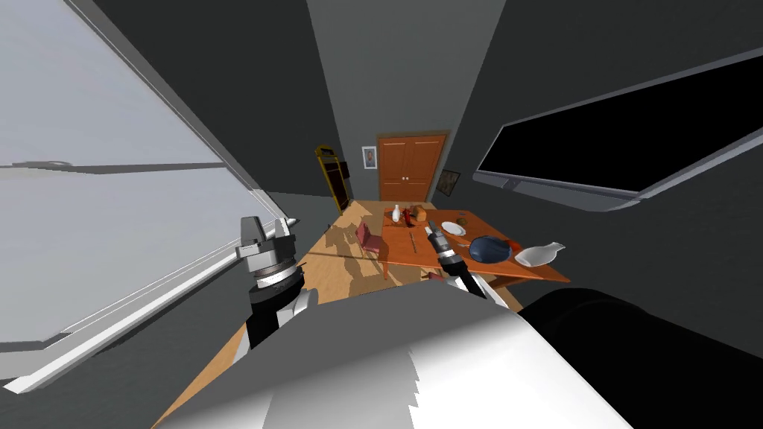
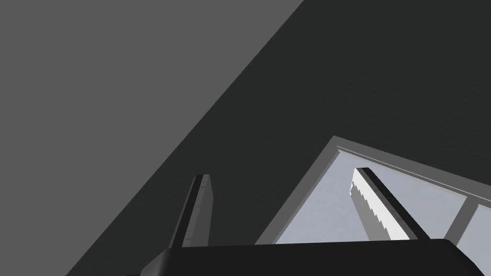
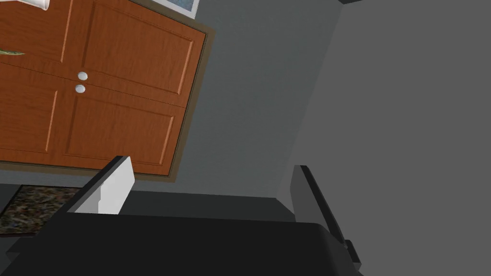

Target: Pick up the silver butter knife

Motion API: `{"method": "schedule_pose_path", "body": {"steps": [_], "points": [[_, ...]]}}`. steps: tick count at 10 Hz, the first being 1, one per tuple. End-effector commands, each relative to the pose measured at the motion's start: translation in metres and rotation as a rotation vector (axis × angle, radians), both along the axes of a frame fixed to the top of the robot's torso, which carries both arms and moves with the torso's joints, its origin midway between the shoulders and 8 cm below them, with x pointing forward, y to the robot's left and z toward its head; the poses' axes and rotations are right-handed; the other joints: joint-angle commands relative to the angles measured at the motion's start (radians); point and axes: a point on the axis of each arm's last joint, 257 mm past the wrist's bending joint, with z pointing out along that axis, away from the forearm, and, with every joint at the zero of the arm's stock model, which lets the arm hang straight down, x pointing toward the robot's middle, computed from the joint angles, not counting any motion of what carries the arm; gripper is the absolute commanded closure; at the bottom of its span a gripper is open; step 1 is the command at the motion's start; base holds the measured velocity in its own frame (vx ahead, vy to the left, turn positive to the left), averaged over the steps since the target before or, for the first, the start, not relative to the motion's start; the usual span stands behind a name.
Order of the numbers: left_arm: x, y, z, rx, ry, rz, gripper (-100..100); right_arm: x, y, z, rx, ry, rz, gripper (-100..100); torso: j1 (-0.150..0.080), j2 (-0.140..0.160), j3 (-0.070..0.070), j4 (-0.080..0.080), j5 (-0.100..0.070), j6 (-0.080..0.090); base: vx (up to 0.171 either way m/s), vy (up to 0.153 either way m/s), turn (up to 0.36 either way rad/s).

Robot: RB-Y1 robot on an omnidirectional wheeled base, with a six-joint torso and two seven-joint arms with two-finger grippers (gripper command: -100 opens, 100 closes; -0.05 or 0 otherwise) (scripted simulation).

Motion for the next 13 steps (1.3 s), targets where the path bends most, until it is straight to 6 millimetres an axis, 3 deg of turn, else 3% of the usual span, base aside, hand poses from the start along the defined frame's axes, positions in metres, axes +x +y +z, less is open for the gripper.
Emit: {"method": "schedule_pose_path", "body": {"steps": [1, 6, 7, 8, 9, 10, 11, 13], "points": [[0.0, 0.0, 0.0, 0.0, 0.0, 0.0, 0, 0.003, -0.009, -0.021, -0.01, 0.052, -0.009, -100, 0.0, 0.0, 0.0, 0.0, 0.0, 0.0, -0.033, 0.003, 0.065], [0.0, 0.0, 0.0, 0.0, 0.0, 0.0, 0, -0.001, -0.04, -0.093, -0.062, 0.242, -0.032, -100, -0.001, -0.002, -0.001, 0.0, 0.0, 0.001, -0.021, 0.006, 0.17], [0.0, 0.0, 0.0, 0.0, 0.0, 0.0, 0, -0.002, -0.043, -0.1, -0.062, 0.256, -0.038, -100, -0.001, -0.002, -0.001, 0.0, 0.0, 0.0, -0.014, 0.004, 0.122], [0.0, 0.0, 0.0, 0.0, 0.0, 0.0, 0, -0.005, -0.054, -0.121, -0.081, 0.315, -0.046, -100, -0.001, -0.002, -0.001, -0.001, 0.0, 0.001, -0.021, 0.012, 0.233], [0.0, 0.0, 0.0, 0.0, 0.0, 0.0, 0, -0.006, -0.057, -0.127, -0.08, 0.326, -0.051, -100, -0.001, -0.002, -0.001, 0.0, 0.0, 0.0, -0.017, 0.005, 0.107], [0.0, 0.0, 0.0, 0.0, 0.0, 0.0, 0, -0.011, -0.069, -0.148, -0.1, 0.386, -0.059, -100, -0.001, -0.002, -0.001, 0.0, 0.0, 0.001, -0.018, 0.013, 0.23], [0.0, 0.0, 0.0, 0.0, 0.0, 0.0, 0, -0.013, -0.072, -0.154, -0.1, 0.398, -0.065, -100, -0.001, -0.003, -0.001, 0.0, 0.0, 0.0, -0.013, 0.005, 0.133], [0.0, 0.0, 0.0, 0.0, 0.0, 0.0, 0, -0.025, -0.097, -0.194, -0.138, 0.514, -0.084, -100, -0.001, -0.003, -0.001, -0.001, 0.0, 0.0, -0.016, 0.01, 0.302]]}}
